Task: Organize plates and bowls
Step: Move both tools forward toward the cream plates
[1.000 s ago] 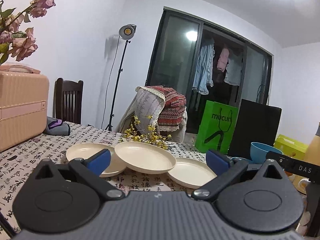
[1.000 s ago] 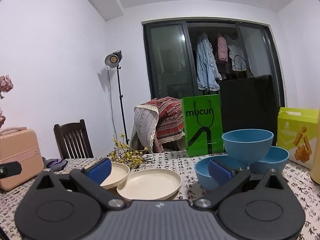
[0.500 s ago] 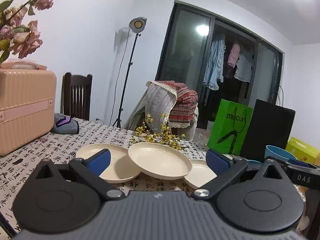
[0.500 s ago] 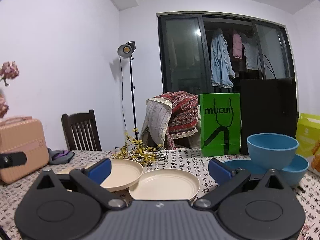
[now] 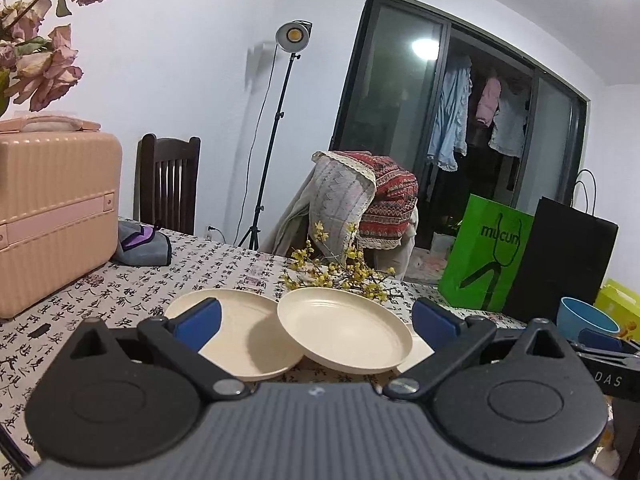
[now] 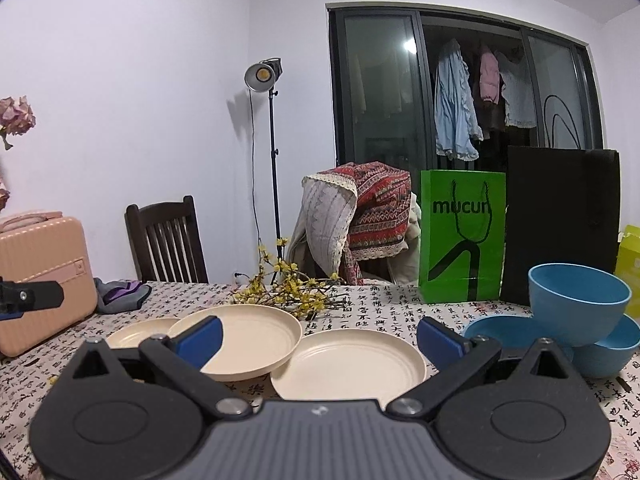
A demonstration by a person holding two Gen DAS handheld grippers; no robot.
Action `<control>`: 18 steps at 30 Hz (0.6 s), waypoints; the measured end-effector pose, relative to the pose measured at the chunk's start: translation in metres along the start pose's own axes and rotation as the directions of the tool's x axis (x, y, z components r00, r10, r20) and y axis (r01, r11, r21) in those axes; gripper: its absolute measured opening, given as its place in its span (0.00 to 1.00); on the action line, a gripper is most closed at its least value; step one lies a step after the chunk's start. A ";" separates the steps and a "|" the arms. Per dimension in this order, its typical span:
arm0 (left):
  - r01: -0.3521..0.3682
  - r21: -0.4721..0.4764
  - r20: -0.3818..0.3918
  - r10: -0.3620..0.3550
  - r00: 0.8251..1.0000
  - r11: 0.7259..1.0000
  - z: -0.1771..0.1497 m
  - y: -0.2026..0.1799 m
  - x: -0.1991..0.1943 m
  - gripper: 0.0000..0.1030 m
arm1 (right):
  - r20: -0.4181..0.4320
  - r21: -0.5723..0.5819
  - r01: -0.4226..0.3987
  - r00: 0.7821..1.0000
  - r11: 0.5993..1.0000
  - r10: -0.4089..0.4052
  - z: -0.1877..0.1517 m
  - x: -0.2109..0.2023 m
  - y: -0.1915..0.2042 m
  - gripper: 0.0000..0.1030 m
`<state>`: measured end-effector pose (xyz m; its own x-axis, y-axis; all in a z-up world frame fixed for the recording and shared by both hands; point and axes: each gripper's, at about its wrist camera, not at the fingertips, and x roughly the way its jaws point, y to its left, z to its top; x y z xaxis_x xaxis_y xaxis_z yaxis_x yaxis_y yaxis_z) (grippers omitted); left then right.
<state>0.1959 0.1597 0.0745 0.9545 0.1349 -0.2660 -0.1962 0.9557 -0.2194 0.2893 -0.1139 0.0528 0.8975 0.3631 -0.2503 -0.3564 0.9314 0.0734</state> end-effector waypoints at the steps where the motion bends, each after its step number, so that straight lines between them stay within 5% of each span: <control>1: -0.002 -0.002 -0.001 0.002 1.000 1.000 0.001 0.001 0.002 1.00 | -0.004 0.002 0.000 1.000 1.000 0.000 0.001 0.003 -0.001 1.00; 18: -0.036 -0.021 -0.052 0.035 0.998 0.999 0.014 0.014 0.051 1.00 | -0.080 0.038 0.000 0.997 0.999 0.003 0.011 0.061 0.001 1.00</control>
<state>0.2450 0.1834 0.0713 0.9341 0.1542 -0.3220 -0.2350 0.9446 -0.2291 0.3459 -0.0903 0.0482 0.8728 0.3628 -0.3265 -0.3462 0.9317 0.1098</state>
